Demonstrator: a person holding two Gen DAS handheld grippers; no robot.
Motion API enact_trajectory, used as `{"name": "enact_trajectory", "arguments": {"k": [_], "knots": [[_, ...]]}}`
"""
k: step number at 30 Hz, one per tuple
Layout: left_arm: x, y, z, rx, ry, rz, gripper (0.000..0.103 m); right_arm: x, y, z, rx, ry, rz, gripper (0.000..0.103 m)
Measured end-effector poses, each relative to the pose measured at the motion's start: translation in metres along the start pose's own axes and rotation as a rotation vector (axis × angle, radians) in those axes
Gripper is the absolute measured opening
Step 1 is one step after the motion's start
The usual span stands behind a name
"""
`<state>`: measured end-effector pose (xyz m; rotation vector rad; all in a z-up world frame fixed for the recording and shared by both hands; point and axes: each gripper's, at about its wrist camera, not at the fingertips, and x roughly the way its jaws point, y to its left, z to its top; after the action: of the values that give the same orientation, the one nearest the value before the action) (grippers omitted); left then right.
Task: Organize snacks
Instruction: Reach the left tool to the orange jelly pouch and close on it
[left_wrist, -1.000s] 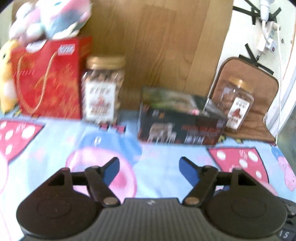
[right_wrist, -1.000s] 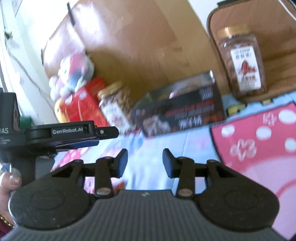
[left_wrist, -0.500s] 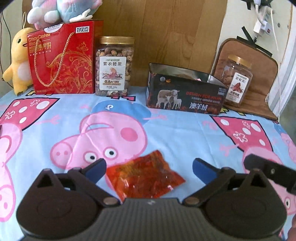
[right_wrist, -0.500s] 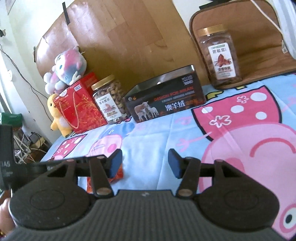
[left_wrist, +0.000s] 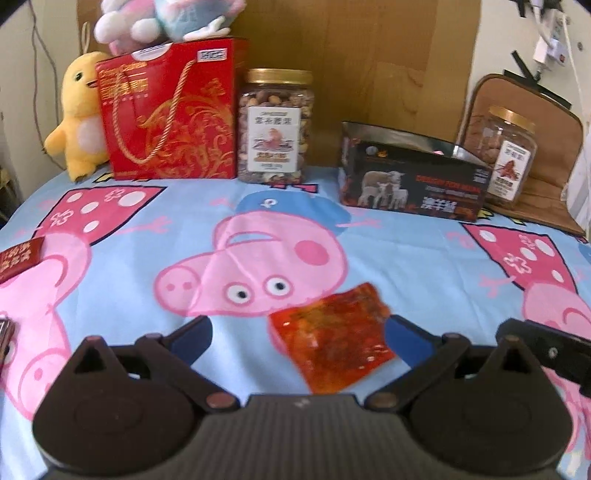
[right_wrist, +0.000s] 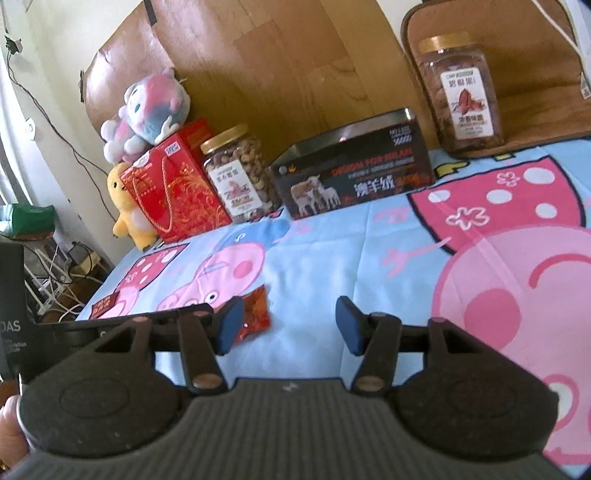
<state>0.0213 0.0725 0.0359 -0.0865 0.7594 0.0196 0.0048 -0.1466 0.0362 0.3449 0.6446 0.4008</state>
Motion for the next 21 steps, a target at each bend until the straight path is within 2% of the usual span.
{"name": "enact_trajectory", "arguments": {"k": [10,14,18,21], "knots": [[0.002,0.017,-0.001,-0.031,-0.006,0.019,0.103,0.004,0.005,-0.004,-0.004,0.02,0.006,0.059],[-0.001,0.037,0.002,-0.075,-0.022,0.014,0.103,0.005,0.005,-0.005,0.003,0.031,0.017,0.059],[-0.004,0.066,0.005,-0.163,-0.038,-0.015,0.103,0.009,0.005,-0.006,0.003,0.046,0.021,0.059],[-0.002,0.083,0.005,-0.229,-0.01,-0.082,0.103,0.017,0.004,-0.007,0.023,0.077,0.04,0.059]]}}
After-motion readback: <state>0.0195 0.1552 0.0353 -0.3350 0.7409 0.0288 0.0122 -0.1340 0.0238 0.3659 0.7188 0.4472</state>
